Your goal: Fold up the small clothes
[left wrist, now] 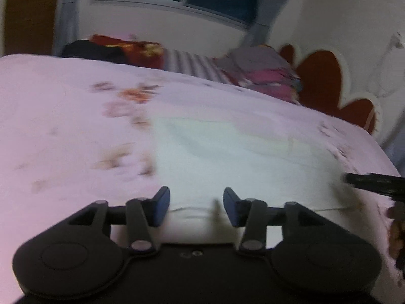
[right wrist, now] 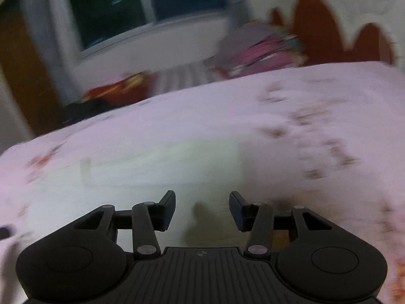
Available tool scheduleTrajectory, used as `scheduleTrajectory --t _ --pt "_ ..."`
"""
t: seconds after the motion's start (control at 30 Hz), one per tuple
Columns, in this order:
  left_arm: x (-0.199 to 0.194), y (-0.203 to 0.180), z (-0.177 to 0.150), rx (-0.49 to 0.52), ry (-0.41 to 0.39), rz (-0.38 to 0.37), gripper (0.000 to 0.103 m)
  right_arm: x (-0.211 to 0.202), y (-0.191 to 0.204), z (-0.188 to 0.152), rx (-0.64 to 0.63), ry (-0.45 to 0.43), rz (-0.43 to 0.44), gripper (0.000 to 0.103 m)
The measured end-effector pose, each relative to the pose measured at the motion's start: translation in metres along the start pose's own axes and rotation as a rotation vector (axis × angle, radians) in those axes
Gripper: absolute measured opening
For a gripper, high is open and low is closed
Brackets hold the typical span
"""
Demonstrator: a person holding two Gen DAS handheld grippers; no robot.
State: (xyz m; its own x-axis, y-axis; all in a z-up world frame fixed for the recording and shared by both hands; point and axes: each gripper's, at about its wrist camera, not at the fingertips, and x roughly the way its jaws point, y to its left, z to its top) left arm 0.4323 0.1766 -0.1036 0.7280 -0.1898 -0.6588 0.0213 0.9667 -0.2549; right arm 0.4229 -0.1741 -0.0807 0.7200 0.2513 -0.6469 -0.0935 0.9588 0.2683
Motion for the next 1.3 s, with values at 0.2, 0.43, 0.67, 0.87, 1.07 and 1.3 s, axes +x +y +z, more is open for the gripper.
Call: scheduleTrajectory --t 0.2,0.43,0.67,0.87,1.07,1.3 --pt "0.048 -0.043 -0.004 0.041 0.082 -0.061 0.049 0.033 0.072 -0.022 -0.118 0.133 0.191 0.025" --pt "0.032 0.002 -0.018 -0.004 0.05 -0.054 0.047 0.023 0.025 -0.032 -0.135 0.097 -0.018 0.024" --pt "0.044 -0.004 0.013 0.001 0.043 -0.1 0.067 0.02 0.024 -0.016 -0.072 0.018 -0.062 0.021" --pt "0.096 -0.011 0.053 0.044 0.05 -0.056 0.071 0.059 0.065 0.01 -0.075 0.033 0.016 0.021" --pt "0.112 0.03 0.05 -0.058 0.036 -0.126 0.068 0.073 0.062 -0.001 -0.1 0.07 0.078 0.021" --pt "0.099 0.026 0.05 -0.019 0.0 -0.029 0.081 0.06 0.042 0.009 -0.052 0.025 -0.099 0.025"
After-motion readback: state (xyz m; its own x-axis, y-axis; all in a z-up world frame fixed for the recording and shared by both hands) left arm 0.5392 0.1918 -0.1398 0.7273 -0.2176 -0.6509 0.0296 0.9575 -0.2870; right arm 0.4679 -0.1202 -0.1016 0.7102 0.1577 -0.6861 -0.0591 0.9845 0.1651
